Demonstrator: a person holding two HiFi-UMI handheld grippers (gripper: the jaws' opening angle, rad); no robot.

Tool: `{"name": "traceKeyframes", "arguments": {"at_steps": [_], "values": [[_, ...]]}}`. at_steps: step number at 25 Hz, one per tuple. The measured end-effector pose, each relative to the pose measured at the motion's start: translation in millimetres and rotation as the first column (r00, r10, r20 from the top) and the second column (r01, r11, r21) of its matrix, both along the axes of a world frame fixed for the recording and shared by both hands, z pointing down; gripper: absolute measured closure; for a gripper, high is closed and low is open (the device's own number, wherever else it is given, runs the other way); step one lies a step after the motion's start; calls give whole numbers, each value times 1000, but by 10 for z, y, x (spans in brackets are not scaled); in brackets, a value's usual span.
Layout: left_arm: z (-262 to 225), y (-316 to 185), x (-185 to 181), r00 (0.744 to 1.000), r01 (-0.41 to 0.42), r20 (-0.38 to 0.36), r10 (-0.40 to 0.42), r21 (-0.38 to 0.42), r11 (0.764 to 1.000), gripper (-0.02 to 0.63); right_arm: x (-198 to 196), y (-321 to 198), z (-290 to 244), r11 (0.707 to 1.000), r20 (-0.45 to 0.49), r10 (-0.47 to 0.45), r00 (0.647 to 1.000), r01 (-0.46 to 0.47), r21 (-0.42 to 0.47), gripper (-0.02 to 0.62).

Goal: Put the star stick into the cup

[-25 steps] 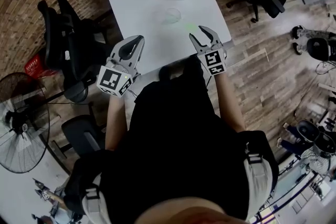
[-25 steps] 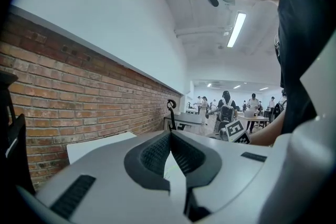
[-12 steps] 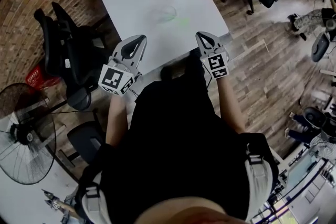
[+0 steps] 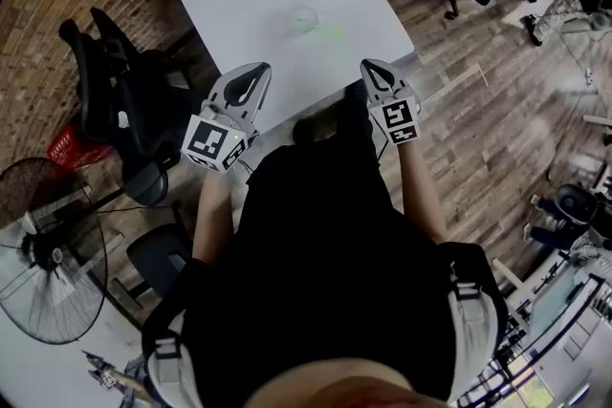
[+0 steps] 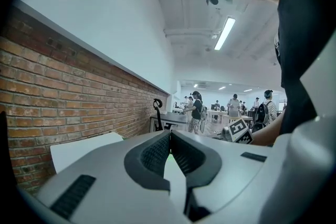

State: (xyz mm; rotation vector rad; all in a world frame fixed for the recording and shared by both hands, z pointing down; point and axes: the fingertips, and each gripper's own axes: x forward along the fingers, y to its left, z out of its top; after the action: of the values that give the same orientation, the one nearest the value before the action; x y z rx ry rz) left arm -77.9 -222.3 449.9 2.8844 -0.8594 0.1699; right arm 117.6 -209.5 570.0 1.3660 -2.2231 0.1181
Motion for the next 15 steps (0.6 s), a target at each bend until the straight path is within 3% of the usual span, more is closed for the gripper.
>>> {"name": "traceKeyframes", "arguments": {"at_steps": [15], "values": [[82,1,148,997,-73,1,73,-11,997,584,71,125,10,999,-14,48,999,-48,-6,598]]}}
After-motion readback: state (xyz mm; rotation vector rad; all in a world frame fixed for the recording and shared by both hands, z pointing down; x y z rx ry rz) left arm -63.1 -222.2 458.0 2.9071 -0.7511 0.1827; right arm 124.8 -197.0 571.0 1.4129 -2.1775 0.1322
